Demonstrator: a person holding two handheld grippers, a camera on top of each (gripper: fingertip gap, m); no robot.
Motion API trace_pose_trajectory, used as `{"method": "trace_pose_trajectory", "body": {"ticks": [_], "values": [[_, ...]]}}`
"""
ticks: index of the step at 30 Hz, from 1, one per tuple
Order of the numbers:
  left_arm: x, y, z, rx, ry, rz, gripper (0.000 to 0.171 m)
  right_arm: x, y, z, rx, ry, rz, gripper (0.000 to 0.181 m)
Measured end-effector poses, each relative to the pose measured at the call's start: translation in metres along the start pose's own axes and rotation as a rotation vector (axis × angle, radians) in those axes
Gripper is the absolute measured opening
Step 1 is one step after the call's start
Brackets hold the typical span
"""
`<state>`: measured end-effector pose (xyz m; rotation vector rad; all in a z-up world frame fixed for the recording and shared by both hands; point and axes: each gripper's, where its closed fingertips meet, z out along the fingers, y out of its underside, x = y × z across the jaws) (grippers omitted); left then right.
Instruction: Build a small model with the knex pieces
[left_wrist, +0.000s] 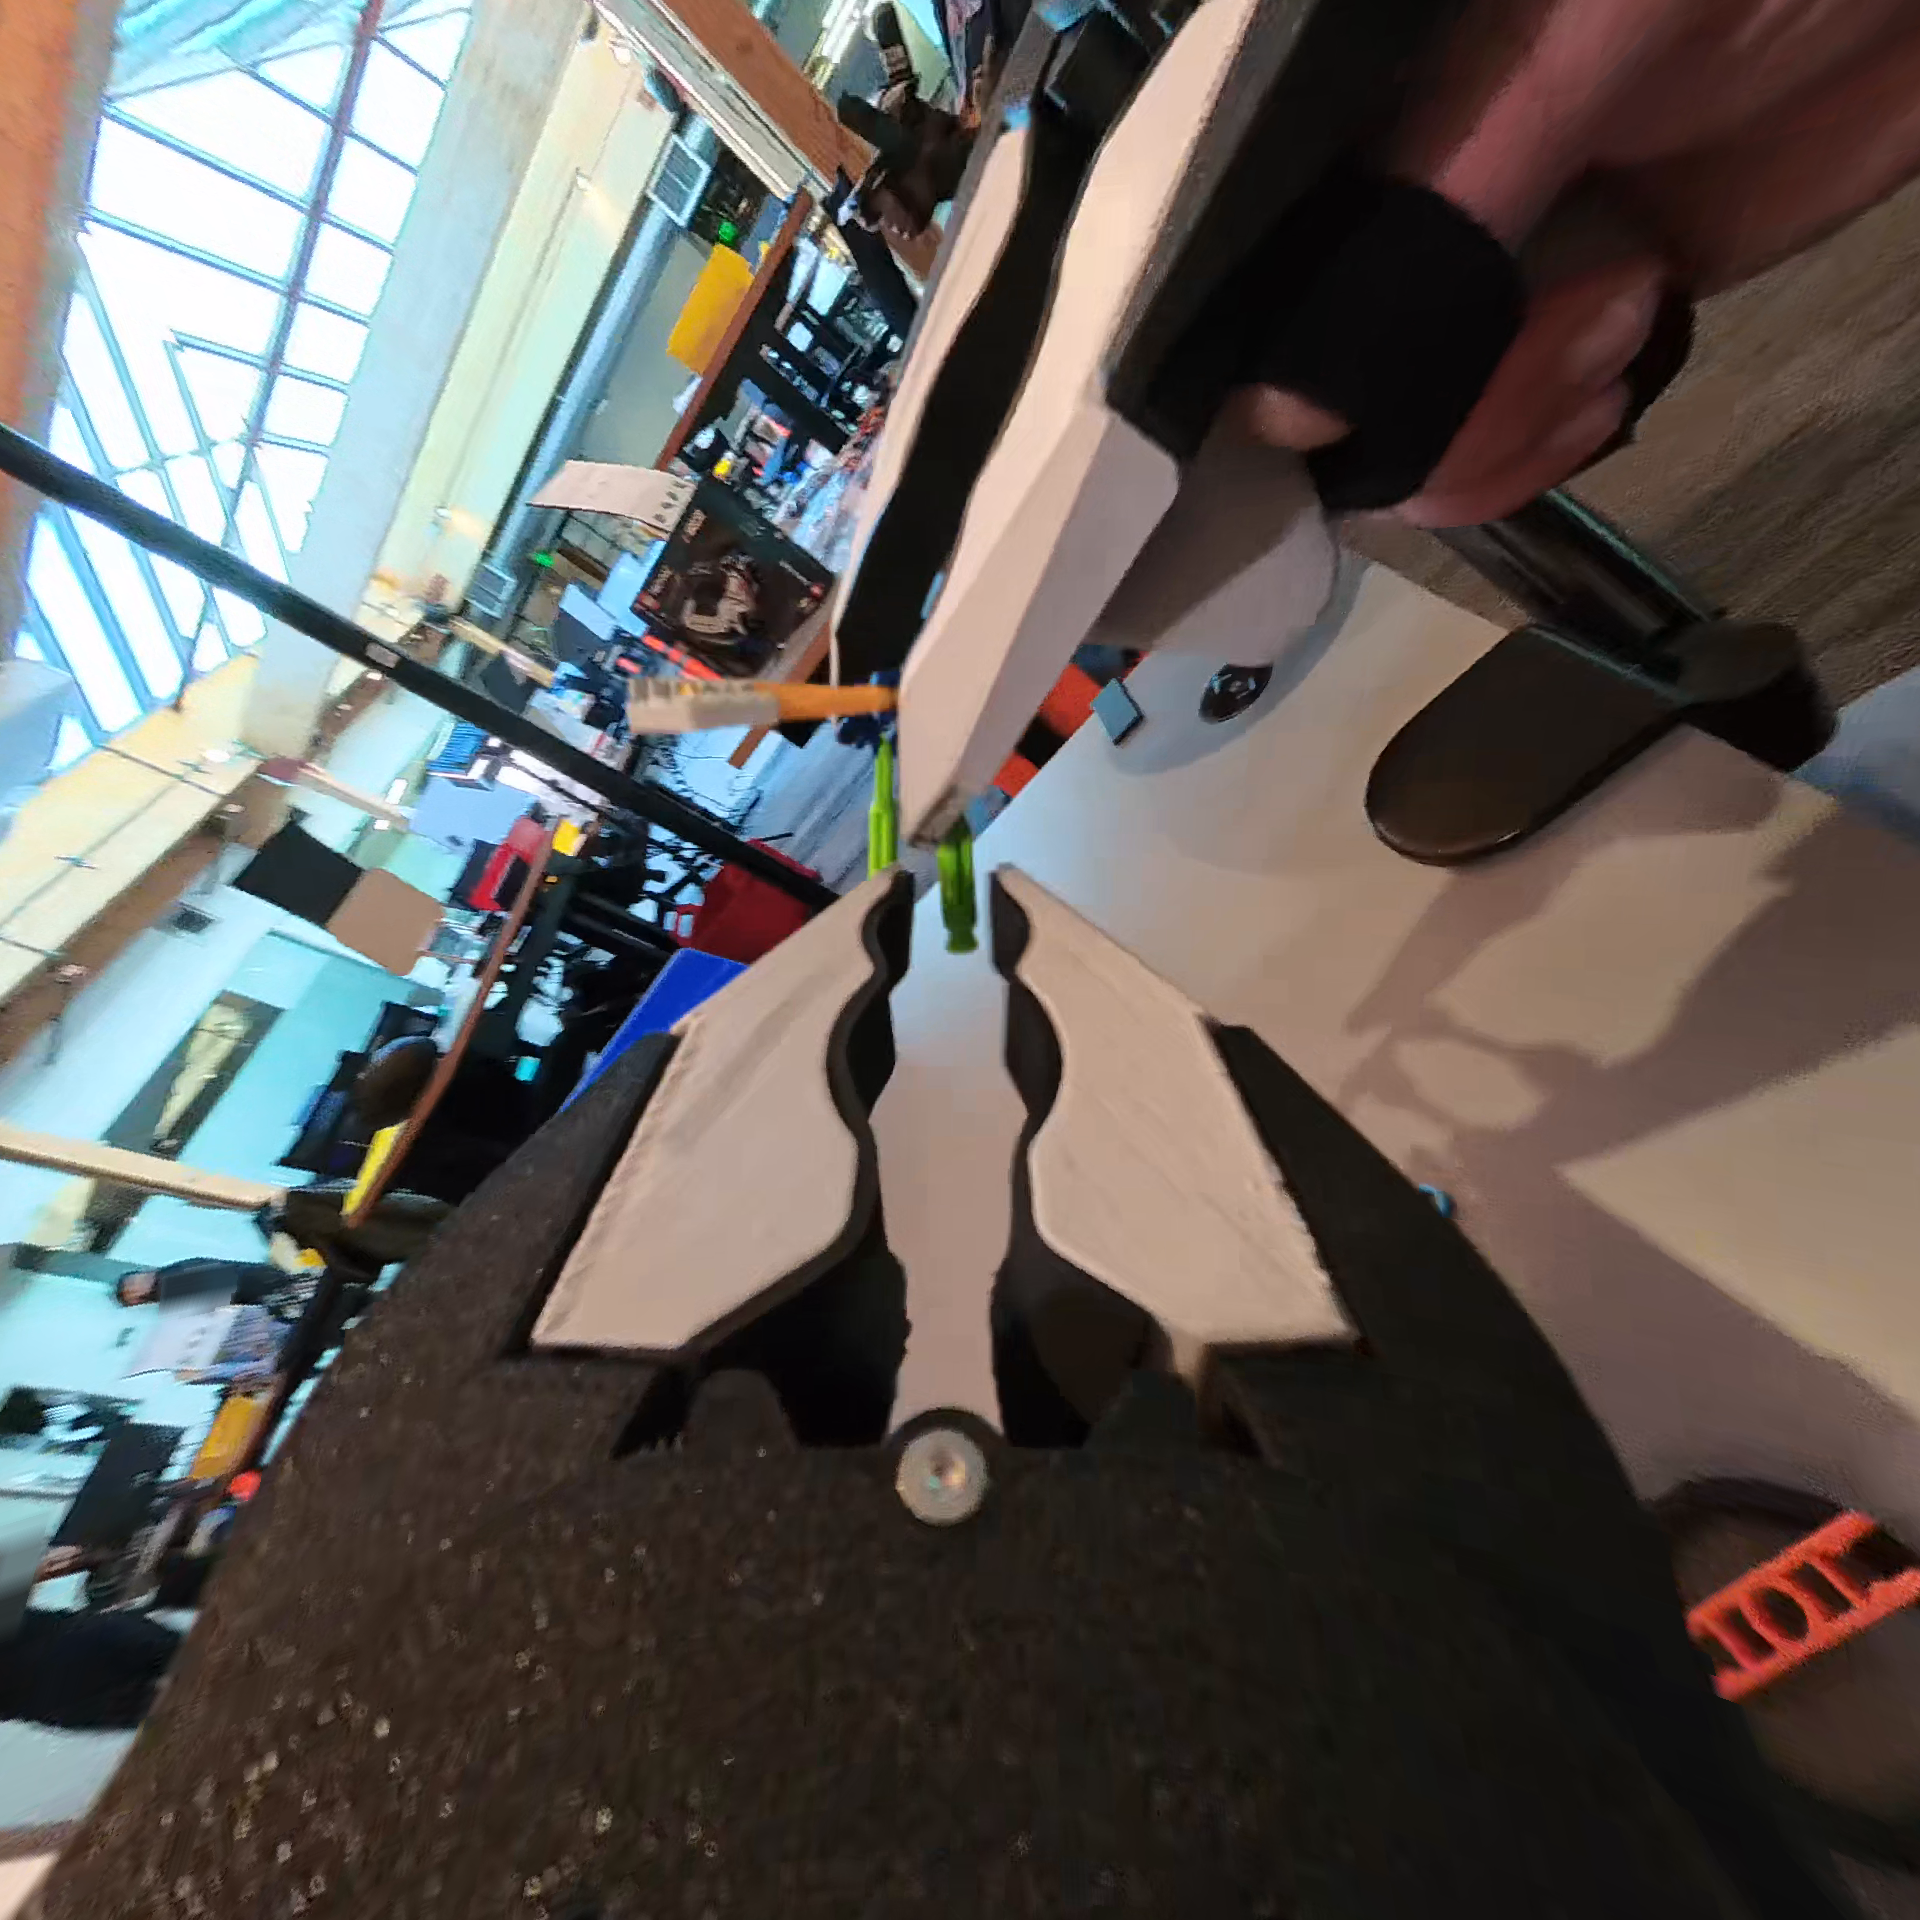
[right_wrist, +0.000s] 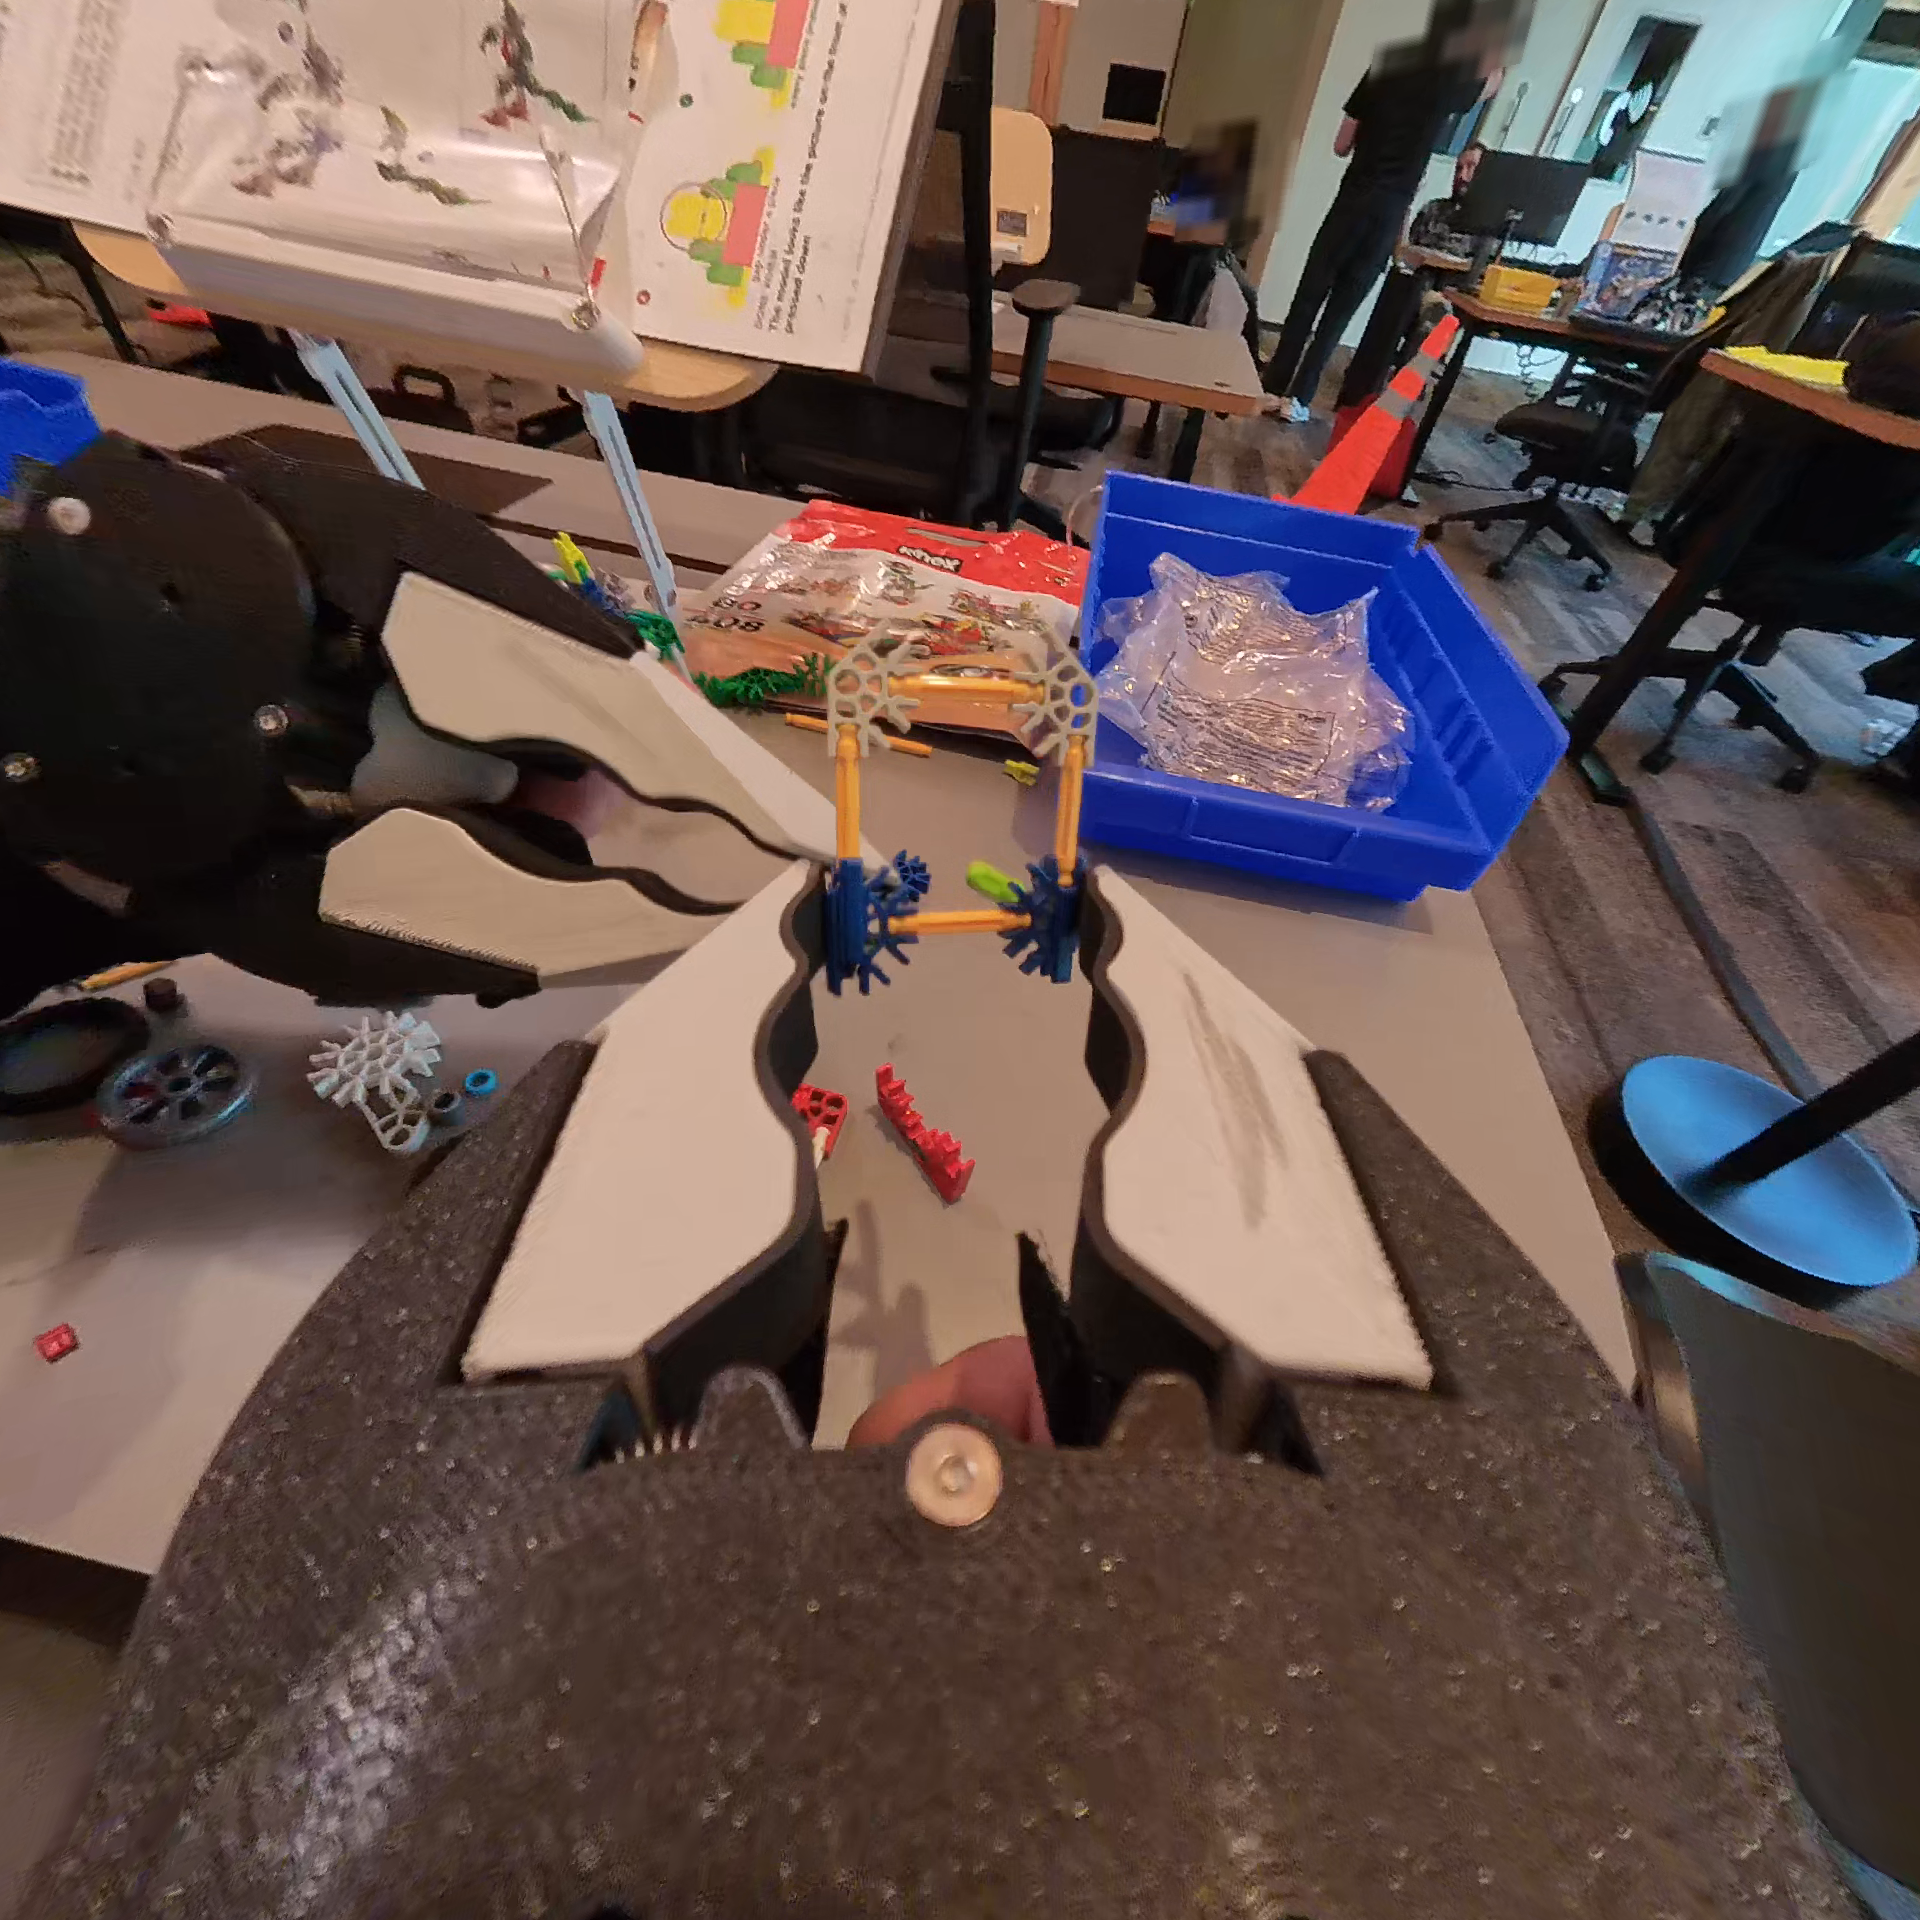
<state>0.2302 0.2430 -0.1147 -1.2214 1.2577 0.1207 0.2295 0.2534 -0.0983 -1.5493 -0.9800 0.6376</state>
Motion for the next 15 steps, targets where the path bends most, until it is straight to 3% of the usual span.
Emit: {"method": "trace_pose_trajectory", "body": {"ticks": [3,15], "values": [[-0.003,0.003,0.000,-0.032,-0.039,0.081,0.002,-0.001,-0.001,0.000,-0.004,0.009,-0.019,0.048],[-0.006,0.011,-0.004,-0.008,-0.007,0.053,0.003,-0.011,-0.002,-0.008,-0.018,-0.091,0.015,0.046]]}}
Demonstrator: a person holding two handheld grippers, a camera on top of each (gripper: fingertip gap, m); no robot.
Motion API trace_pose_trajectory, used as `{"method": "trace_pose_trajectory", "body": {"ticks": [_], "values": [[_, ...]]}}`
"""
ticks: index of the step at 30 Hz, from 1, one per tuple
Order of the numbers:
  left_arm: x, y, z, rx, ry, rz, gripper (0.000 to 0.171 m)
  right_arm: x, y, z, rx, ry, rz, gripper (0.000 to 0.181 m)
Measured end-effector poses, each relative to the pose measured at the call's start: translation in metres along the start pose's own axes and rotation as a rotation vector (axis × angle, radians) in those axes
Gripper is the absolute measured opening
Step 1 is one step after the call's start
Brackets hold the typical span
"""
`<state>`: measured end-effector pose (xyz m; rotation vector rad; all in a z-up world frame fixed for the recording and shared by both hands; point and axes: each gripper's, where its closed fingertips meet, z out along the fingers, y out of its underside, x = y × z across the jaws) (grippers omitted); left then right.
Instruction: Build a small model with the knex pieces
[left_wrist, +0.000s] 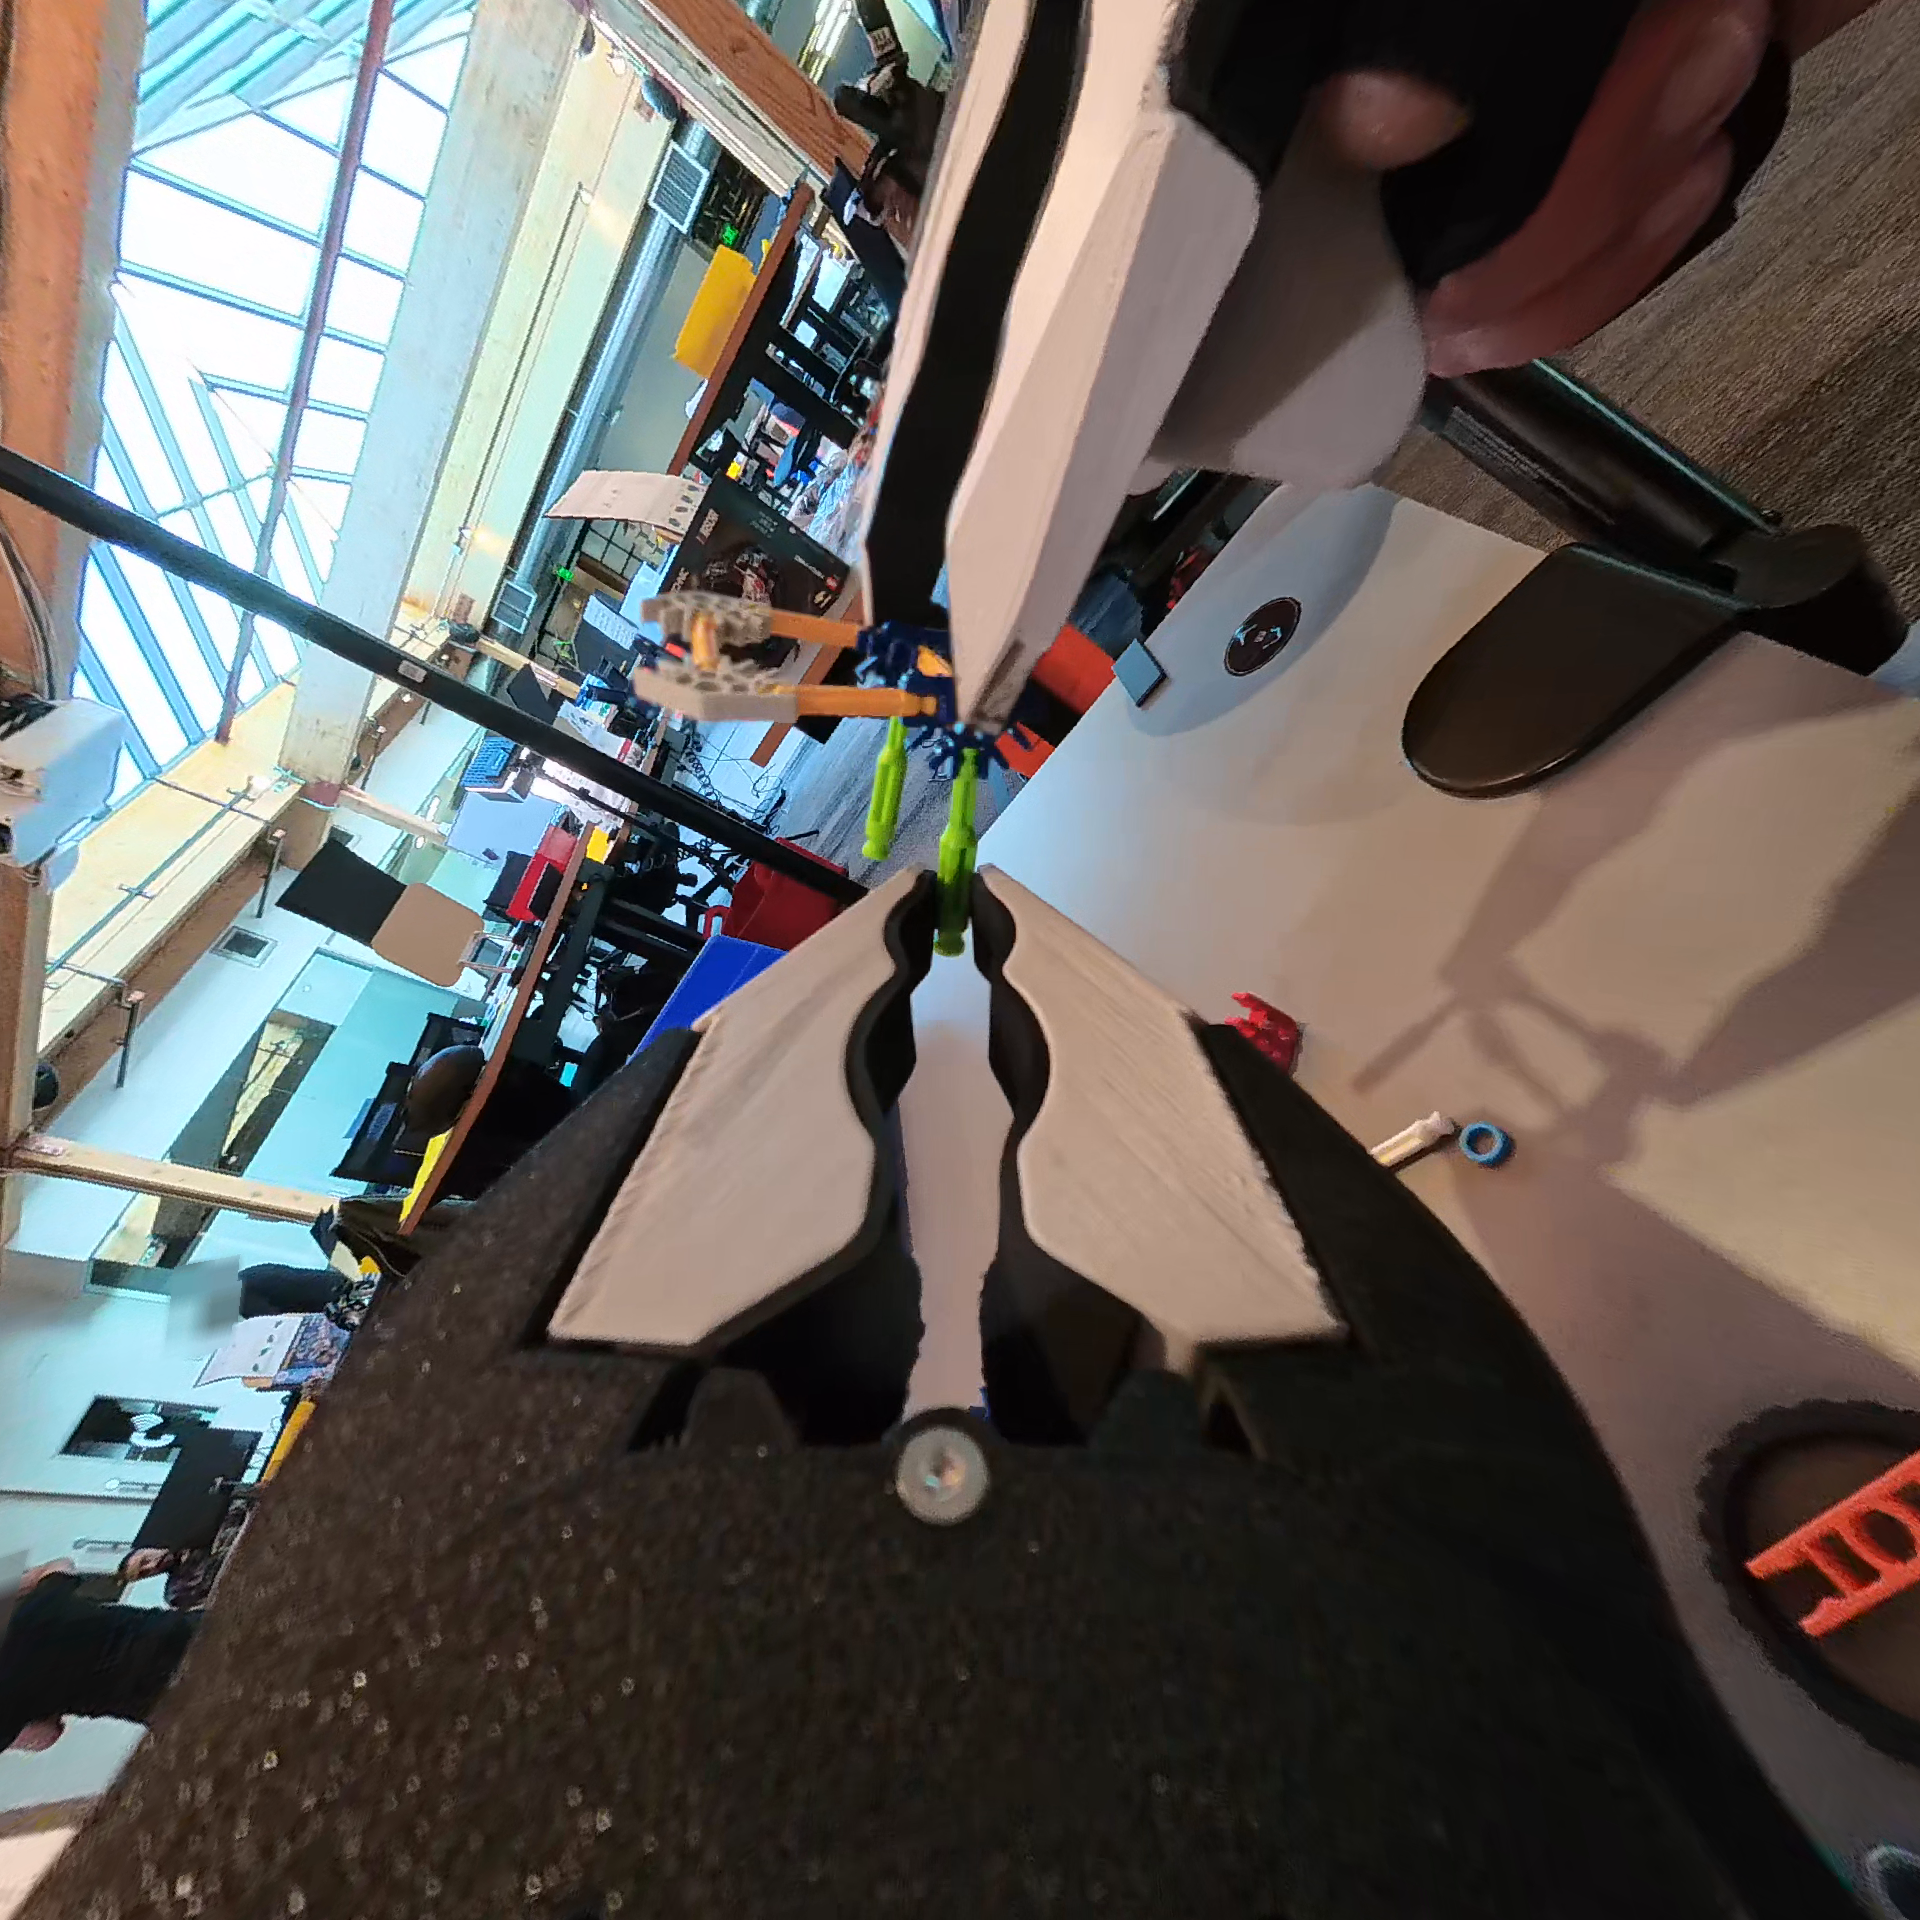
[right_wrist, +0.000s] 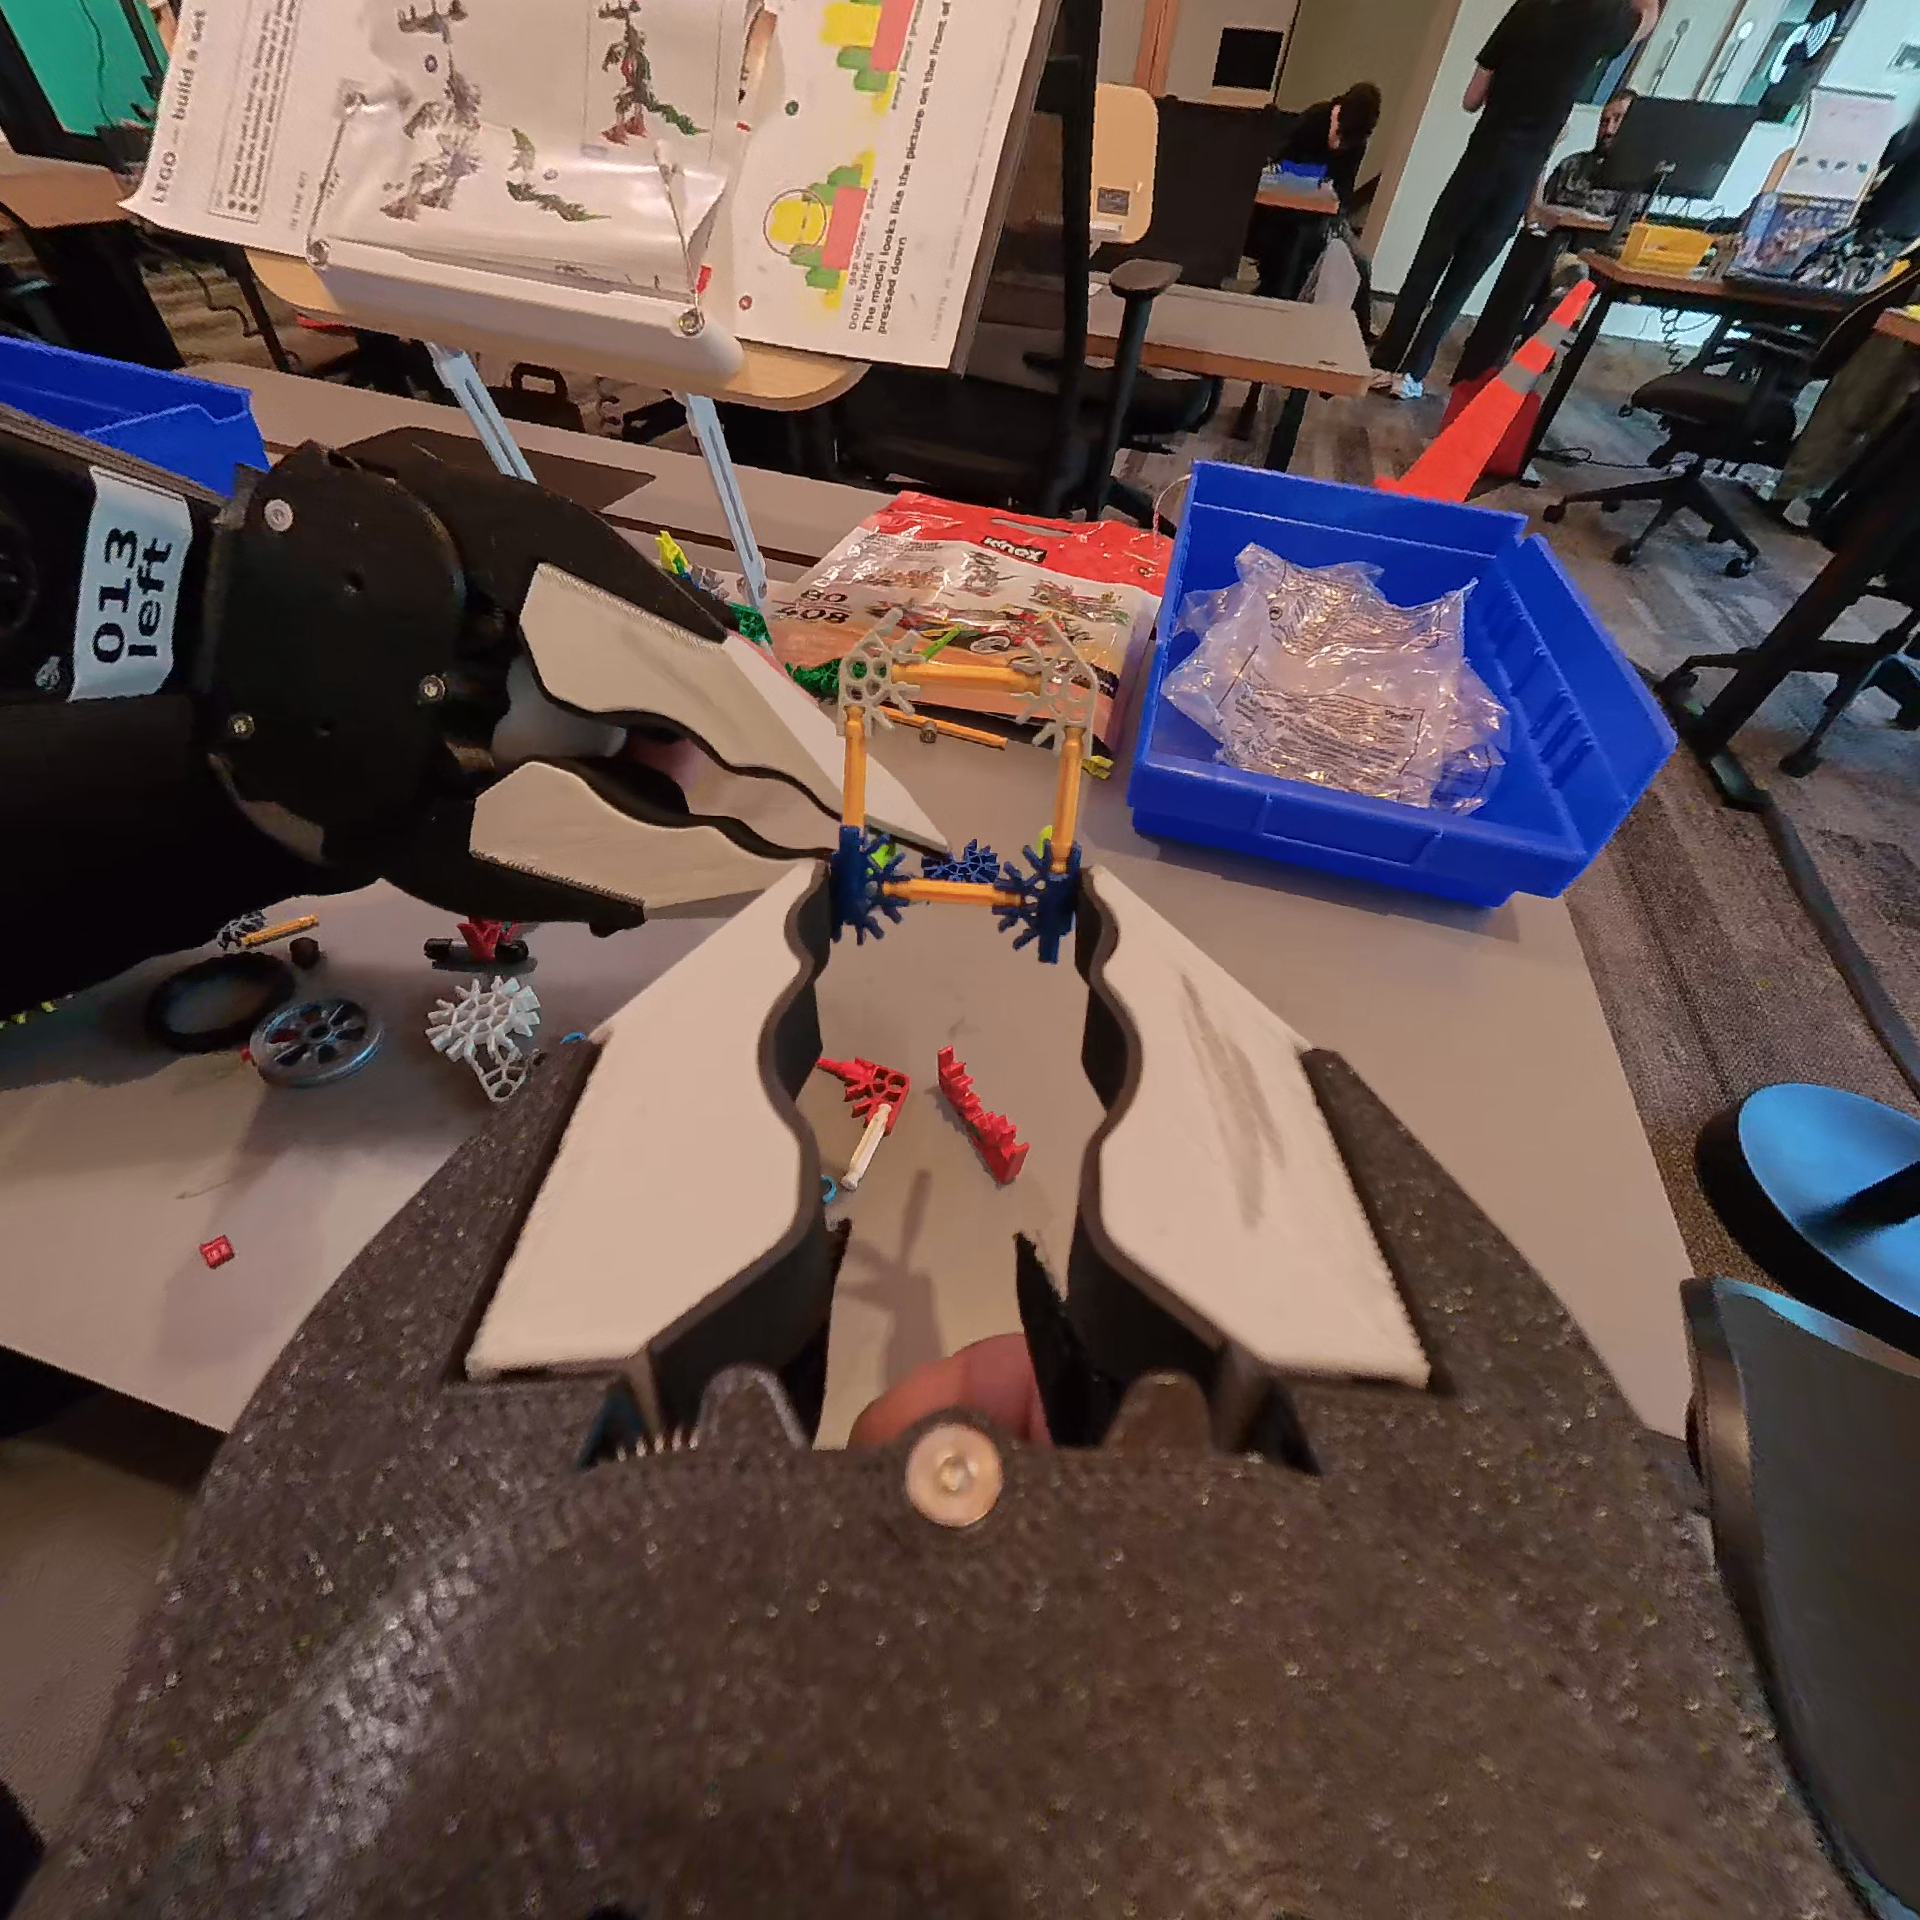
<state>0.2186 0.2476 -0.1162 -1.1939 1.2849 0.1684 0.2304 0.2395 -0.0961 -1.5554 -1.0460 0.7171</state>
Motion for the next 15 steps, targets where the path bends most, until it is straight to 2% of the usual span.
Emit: {"method": "trace_pose_trajectory", "body": {"ticks": [15], "values": [[-0.0064,0.0078,-0.0004,0.004,-0.015,-0.052,0.003,-0.0023,0.0012,-0.0039,-0.008,-0.016,0.002,0.034]]}}
